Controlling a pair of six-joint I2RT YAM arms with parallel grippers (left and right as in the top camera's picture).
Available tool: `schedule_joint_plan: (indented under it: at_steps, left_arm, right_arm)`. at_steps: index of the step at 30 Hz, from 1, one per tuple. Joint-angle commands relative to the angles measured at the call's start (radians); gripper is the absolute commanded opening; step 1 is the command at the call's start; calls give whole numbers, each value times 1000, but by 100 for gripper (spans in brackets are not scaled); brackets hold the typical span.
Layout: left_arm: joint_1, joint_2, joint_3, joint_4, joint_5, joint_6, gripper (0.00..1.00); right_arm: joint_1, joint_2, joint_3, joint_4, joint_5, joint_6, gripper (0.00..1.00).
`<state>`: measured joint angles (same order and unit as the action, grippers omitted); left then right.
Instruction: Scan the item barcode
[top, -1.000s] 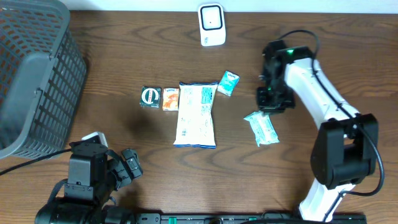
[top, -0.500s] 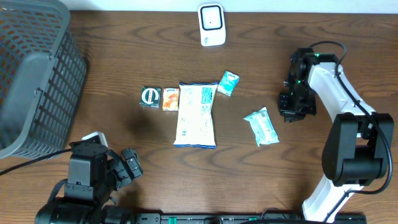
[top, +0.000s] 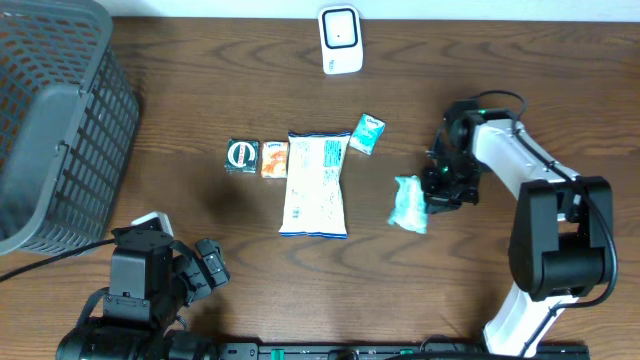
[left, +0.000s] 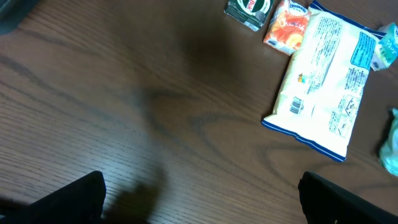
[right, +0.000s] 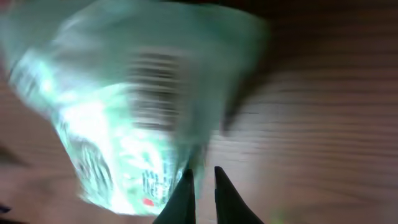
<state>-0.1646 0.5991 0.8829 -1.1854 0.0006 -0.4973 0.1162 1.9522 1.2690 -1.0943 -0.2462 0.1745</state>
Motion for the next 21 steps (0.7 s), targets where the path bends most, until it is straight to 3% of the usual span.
schedule_joint_plan:
  at_steps: [1,15,21]
  left_arm:
    - [2,-4,-2,-3,-9,2,97]
    - [2,-4,-2,-3,-9,2,97]
    - [2,-4,-2,-3,-9,2,98]
  right_arm:
    - [46,4,-2,20,-89,5,8]
    - [67,4,19,61,-58,34,10]
    - [60,4,18,10,151,39,13]
